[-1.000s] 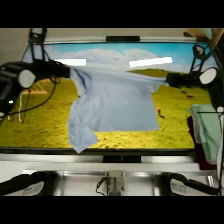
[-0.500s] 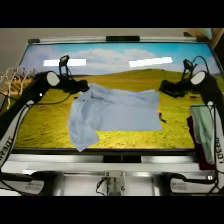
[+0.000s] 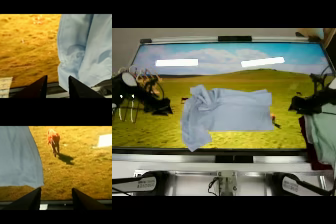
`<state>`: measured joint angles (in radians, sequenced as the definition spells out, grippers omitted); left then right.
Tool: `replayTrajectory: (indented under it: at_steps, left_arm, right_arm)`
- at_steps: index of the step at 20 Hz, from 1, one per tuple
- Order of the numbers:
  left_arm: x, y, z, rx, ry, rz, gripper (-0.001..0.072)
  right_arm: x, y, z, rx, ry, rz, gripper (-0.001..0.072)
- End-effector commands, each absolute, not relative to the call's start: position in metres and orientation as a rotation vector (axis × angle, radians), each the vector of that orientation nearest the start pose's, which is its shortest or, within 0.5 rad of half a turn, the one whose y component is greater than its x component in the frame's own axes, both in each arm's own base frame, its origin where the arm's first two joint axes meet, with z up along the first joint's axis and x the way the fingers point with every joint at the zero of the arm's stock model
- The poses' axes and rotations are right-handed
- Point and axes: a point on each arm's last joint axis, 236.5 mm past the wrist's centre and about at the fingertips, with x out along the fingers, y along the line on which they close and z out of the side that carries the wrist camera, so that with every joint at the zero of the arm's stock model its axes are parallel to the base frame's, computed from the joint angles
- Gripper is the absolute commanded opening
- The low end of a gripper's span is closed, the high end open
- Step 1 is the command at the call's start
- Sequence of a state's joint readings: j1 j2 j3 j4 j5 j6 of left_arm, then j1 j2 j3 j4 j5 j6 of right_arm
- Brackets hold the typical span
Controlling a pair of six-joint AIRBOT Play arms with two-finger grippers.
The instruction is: Fold the shirts.
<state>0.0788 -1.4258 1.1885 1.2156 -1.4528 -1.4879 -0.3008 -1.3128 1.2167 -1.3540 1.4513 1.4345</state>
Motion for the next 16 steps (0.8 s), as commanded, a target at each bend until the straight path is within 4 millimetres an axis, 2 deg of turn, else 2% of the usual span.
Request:
replayTrajectory:
  at_steps: [1, 3, 4, 6, 9, 11, 12, 14, 15, 16]
  left_arm:
    - [0.292, -0.063, -0.073, -0.433, 1.608, -0.230, 0.0345]
    - [0.293, -0.068, -0.089, -0.484, 1.573, -0.205, 0.0363]
    - [0.299, -0.072, -0.092, -0.507, 1.537, -0.217, 0.0474]
    - [0.316, -0.085, -0.087, -0.569, 1.451, -0.253, 0.0478]
    - [0.333, -0.092, -0.084, -0.592, 1.381, -0.246, 0.0470]
    - [0.335, -0.096, -0.088, -0.595, 1.383, -0.242, 0.0382]
    - [0.335, -0.096, -0.090, -0.607, 1.390, -0.231, 0.0315]
    - [0.334, -0.096, -0.092, -0.610, 1.397, -0.228, 0.0080]
    - [0.334, -0.096, -0.091, -0.611, 1.396, -0.229, 0.0037]
    - [0.333, -0.096, -0.090, -0.611, 1.397, -0.233, 0.0037]
  right_arm:
    - [0.286, -0.043, -0.008, 0.346, 1.602, 0.034, 0.0508]
    - [0.286, -0.034, -0.010, 0.373, 1.600, 0.057, 0.0508]
    - [0.290, -0.031, -0.009, 0.392, 1.582, 0.064, 0.0508]
    - [0.296, -0.027, -0.007, 0.416, 1.561, 0.068, 0.0508]
    - [0.297, -0.026, -0.007, 0.423, 1.556, 0.069, 0.0508]
    - [0.297, -0.026, -0.007, 0.423, 1.554, 0.068, 0.0508]
    - [0.299, -0.027, -0.007, 0.421, 1.547, 0.065, 0.0508]
    - [0.300, -0.028, -0.012, 0.423, 1.540, 0.060, 0.0509]
    - [0.297, -0.027, -0.020, 0.426, 1.545, 0.057, 0.0509]
    - [0.292, -0.027, -0.031, 0.434, 1.557, 0.047, 0.0509]
